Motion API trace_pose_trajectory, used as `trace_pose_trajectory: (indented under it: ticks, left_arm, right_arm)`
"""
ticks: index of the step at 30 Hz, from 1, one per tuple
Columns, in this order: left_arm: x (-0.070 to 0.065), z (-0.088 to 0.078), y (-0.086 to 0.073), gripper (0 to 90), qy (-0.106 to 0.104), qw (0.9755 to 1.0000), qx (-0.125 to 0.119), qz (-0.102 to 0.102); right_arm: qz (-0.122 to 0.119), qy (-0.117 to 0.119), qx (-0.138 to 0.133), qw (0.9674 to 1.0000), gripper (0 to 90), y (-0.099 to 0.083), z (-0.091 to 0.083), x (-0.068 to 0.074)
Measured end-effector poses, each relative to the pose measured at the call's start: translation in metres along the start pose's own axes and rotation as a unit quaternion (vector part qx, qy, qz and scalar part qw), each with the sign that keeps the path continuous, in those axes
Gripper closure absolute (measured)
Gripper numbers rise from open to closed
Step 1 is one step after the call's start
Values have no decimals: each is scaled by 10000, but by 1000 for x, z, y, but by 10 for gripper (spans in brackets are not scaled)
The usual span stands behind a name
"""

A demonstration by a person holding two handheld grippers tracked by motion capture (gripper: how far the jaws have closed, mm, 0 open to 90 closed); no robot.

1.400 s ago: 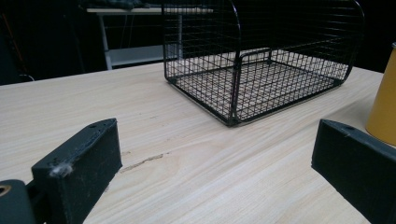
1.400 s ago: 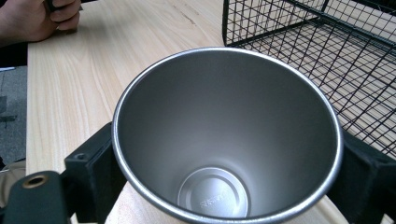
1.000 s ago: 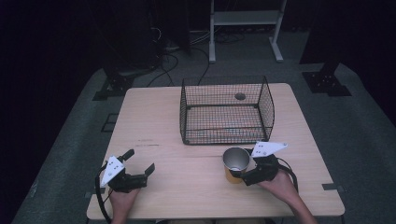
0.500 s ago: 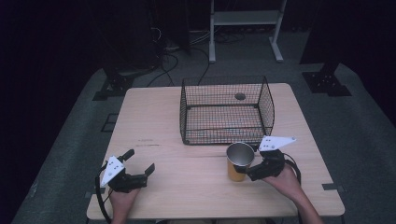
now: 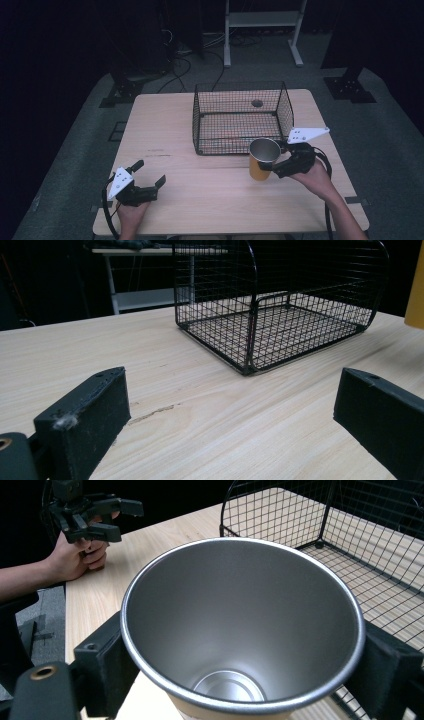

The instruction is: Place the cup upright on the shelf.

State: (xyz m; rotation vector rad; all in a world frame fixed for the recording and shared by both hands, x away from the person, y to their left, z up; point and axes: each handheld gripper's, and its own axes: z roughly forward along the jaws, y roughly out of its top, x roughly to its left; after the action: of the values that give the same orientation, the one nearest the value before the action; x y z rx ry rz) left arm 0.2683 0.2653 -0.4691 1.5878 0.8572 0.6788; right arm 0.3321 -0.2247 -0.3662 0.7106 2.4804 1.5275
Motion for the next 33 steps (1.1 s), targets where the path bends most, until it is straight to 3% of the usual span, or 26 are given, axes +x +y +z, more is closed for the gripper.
trace_pose_trajectory:
  ticks: [17,27,33]
  left_arm:
    - [0,0,0,8,-26,10000,6,1]
    - [0,0,0,8,-46,10000,8,-7]
    - [0,0,0,8,-49,10000,14,0]
  right_arm:
    - [-158,156,-31,9997,127,39,-3,-13]
    - [-49,211,-86,9997,127,54,-4,-27]
    - [-112,186,-36,9998,127,69,-1,-33]
